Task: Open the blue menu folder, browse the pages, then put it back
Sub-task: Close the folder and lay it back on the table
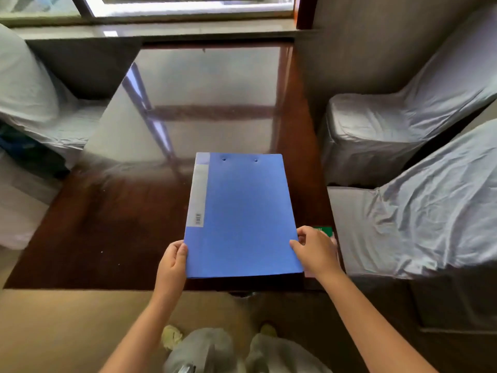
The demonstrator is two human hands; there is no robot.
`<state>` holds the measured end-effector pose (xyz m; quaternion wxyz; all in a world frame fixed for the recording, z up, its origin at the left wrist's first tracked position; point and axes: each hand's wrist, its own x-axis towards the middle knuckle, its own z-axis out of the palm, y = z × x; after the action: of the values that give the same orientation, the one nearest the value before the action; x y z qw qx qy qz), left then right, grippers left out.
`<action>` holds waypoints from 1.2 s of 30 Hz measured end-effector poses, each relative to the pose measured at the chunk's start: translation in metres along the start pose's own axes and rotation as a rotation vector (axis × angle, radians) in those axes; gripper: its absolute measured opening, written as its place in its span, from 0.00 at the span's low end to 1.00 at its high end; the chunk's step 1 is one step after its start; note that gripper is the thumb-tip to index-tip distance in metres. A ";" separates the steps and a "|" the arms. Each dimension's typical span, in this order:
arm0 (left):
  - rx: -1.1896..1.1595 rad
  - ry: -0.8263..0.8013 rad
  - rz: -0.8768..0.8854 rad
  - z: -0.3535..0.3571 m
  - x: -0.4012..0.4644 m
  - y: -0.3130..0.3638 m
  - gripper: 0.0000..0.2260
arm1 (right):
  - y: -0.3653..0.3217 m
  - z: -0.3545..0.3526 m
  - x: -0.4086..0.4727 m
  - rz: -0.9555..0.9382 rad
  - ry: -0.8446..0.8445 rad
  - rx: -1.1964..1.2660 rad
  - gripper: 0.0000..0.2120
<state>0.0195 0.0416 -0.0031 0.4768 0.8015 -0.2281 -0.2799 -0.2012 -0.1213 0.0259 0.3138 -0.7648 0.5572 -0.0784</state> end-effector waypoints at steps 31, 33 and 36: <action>1.045 -0.446 0.693 0.001 0.002 -0.033 0.26 | 0.045 0.067 -0.025 -0.539 -0.239 -0.551 0.29; 1.068 -0.441 0.688 0.005 0.004 -0.031 0.26 | 0.045 0.067 -0.023 -0.526 -0.237 -0.544 0.30; 1.088 -0.459 0.641 0.010 0.001 -0.034 0.31 | 0.045 0.068 -0.022 -0.513 -0.240 -0.572 0.33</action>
<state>0.0171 0.0495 -0.0372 0.0041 0.7404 -0.6589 -0.1329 -0.2132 -0.0834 -0.0481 0.1212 -0.9393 0.3070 0.0938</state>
